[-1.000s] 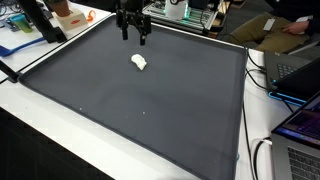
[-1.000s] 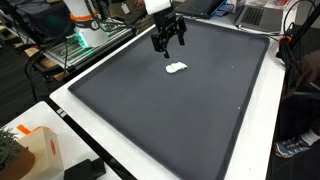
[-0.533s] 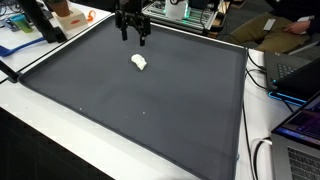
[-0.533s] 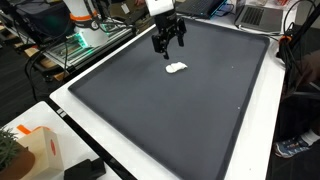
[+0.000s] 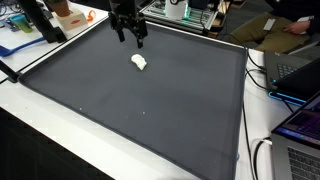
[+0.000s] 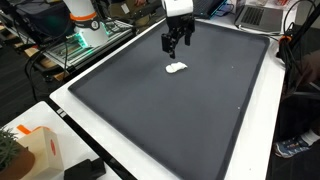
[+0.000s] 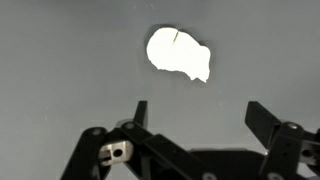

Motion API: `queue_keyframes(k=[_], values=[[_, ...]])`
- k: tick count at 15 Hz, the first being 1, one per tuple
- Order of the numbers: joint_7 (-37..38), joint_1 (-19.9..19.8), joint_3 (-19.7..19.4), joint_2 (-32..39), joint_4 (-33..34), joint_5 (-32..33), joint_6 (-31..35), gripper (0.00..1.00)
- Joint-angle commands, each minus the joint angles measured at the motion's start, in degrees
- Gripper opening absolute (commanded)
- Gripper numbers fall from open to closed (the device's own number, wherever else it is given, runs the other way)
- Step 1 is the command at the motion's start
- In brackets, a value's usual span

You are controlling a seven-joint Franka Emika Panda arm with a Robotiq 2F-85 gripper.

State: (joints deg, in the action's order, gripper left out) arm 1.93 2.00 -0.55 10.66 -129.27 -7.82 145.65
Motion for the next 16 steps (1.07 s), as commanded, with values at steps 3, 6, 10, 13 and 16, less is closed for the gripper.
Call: queue_keyframes(k=[3,6,10,13,16], values=[[3.5,-0.6,-0.1,2.1,4.5,2.2,-4.2,1.00],[3.5,-0.6,0.1,2.2,4.6,2.2,-4.2,1.00],[7.4,-0.1,-1.0,3.4,7.9,5.1,-8.2,1.00],[8.9,0.0,-1.4,4.2,11.1,6.4,-14.1,1.00],[10.2,0.1,-1.4,5.6,14.8,7.7,-20.2,1.00]])
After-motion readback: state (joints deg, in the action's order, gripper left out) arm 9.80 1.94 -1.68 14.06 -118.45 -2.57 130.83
